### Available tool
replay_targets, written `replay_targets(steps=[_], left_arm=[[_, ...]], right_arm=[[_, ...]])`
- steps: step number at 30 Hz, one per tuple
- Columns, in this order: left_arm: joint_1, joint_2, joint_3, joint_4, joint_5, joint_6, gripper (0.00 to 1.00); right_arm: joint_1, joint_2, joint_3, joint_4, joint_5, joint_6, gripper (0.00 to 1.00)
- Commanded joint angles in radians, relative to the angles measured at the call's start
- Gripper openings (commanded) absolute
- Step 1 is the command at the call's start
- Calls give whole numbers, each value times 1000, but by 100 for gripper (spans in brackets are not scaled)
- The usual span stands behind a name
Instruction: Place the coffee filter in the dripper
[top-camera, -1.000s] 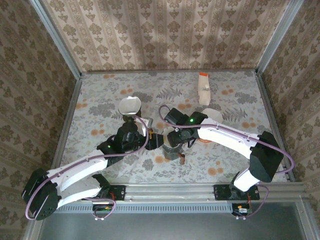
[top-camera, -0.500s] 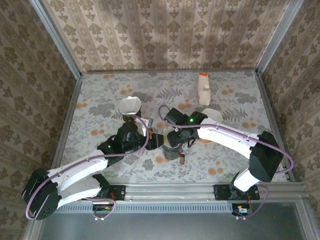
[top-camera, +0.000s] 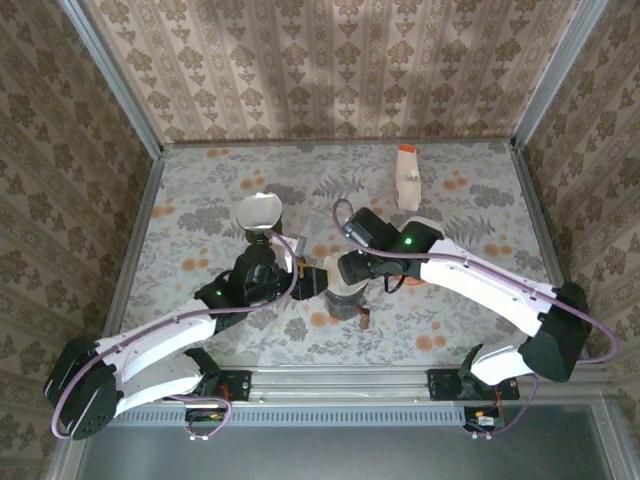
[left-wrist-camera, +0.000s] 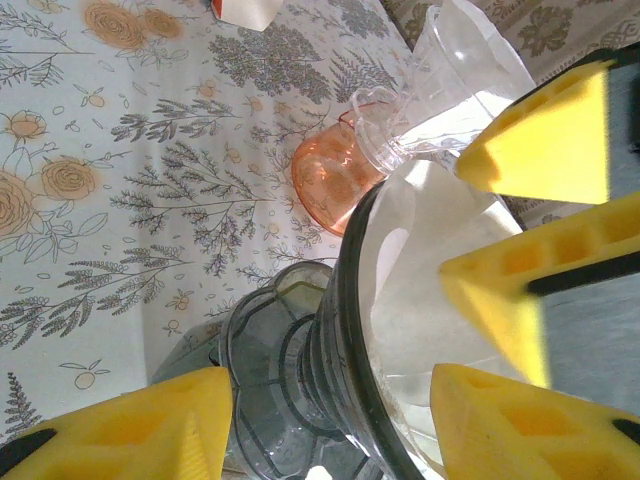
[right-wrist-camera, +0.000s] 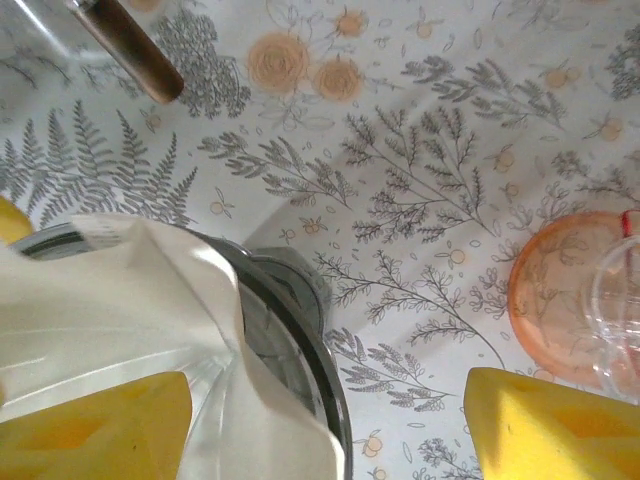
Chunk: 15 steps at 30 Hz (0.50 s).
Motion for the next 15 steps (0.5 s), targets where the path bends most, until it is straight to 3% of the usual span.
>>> replay_targets(steps=[1,6,15], left_arm=[[5,8,-15,4,5,-13,56],[5,0,3,-12,-2,-8,61],[3,-28,24,-46,-23,0,78]], right_arm=[[3,-71,14,-15,56,-3,74],[3,-120,-4,6,91,6,74],[2,-204,-23,50,128,-4,75]])
